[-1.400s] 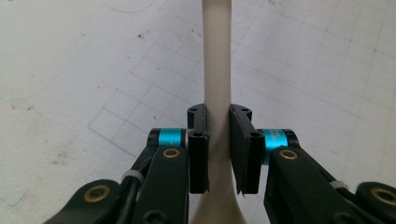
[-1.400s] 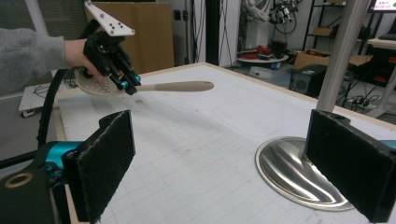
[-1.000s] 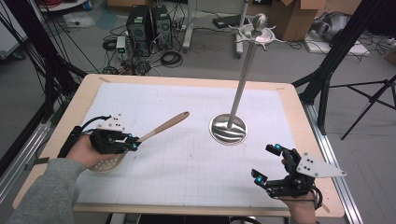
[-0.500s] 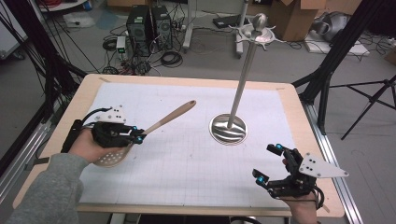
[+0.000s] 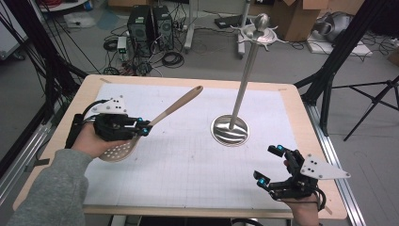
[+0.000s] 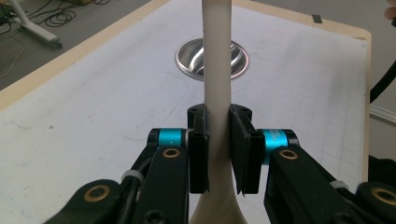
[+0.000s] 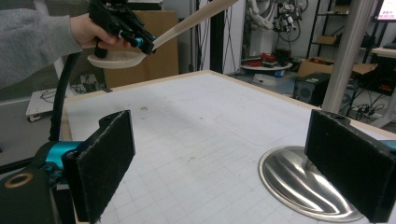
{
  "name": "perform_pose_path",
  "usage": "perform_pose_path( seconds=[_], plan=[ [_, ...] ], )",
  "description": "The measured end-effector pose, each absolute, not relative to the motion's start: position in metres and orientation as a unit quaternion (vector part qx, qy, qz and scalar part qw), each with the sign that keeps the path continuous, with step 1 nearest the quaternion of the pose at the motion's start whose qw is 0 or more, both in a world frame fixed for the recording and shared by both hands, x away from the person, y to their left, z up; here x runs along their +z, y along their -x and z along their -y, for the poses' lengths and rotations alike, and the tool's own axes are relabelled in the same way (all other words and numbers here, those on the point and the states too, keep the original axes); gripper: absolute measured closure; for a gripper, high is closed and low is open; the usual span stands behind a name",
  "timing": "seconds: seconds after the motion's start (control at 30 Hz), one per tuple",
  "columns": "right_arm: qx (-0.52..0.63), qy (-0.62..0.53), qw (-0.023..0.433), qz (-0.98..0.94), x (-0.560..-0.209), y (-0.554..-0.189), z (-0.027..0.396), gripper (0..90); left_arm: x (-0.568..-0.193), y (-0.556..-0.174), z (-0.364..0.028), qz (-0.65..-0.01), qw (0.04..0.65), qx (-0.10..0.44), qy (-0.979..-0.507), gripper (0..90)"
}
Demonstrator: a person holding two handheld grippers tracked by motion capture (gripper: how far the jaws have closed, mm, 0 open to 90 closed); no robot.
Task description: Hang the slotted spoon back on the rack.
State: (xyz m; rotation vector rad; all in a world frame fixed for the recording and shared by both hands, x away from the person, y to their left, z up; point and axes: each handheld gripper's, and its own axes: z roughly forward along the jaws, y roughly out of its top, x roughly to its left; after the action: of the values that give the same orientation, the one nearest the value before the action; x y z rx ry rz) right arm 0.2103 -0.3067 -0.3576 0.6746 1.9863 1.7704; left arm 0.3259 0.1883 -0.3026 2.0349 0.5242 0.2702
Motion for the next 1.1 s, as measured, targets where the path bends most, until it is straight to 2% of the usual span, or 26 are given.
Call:
perform_pose_path(
  seconds=[0.77,1.1],
  plan=[
    [0.635,-0.241,0.199,-0.706,-0.356,-0.208,0.309,7.4,-0.260,-0.330,-0.163,-0.213,0.510,0.125,-0.824,77.9],
    [0.638,-0.243,0.202,-0.702,-0.355,-0.208,0.313,7.4,-0.246,-0.335,-0.154,-0.218,0.538,0.119,-0.806,77.9]
  ],
)
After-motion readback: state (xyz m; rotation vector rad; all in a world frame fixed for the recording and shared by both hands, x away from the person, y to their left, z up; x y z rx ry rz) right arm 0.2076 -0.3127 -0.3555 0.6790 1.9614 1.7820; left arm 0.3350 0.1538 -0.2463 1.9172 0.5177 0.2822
